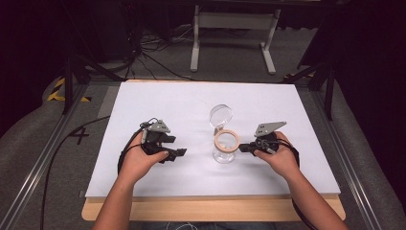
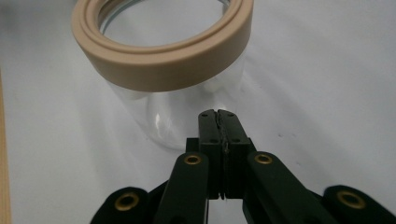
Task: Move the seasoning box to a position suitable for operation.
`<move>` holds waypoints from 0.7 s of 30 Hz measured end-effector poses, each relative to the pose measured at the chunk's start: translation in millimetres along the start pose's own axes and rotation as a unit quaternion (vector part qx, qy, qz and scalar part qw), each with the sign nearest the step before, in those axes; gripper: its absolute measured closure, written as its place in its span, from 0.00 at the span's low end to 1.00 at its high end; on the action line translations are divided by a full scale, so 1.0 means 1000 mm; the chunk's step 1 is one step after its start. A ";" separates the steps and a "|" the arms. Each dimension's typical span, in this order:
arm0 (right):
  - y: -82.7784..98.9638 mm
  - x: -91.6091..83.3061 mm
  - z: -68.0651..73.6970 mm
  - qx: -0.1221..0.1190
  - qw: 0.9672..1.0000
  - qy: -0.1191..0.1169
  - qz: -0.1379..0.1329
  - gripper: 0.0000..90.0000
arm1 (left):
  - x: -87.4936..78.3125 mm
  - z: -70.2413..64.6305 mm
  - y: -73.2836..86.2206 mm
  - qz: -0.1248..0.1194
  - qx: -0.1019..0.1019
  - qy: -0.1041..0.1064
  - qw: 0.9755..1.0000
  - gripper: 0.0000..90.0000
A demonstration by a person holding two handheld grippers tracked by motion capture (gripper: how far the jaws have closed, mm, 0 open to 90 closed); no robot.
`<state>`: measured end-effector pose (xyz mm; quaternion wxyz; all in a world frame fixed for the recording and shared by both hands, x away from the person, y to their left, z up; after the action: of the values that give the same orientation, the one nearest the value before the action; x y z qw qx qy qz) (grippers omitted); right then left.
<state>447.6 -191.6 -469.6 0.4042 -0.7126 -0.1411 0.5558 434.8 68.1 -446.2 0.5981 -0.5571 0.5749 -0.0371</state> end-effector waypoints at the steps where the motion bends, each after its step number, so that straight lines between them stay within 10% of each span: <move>1: 0.000 0.000 0.002 -0.001 1.000 0.000 0.001 1.00 | 0.001 -0.001 0.000 0.002 -0.002 0.003 1.000 0.36; 21: -0.005 0.004 0.028 -0.015 0.999 -0.028 0.000 1.00 | 0.006 -0.001 -0.005 0.002 0.002 0.010 1.000 0.36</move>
<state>424.5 -174.2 -470.2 0.3891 -0.7027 -0.1606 0.5736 439.3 61.8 -446.0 0.5937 -0.5539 0.5821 -0.0428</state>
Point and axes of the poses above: each handheld gripper's, and its own axes: x roughly forward along the jaws, y roughly out of its underside, z roughly to its left, the point moved 9 cm from there along x, roughly forward along the jaws, and after that the axes turned 8 degrees about -x, right-handed, at the moved point
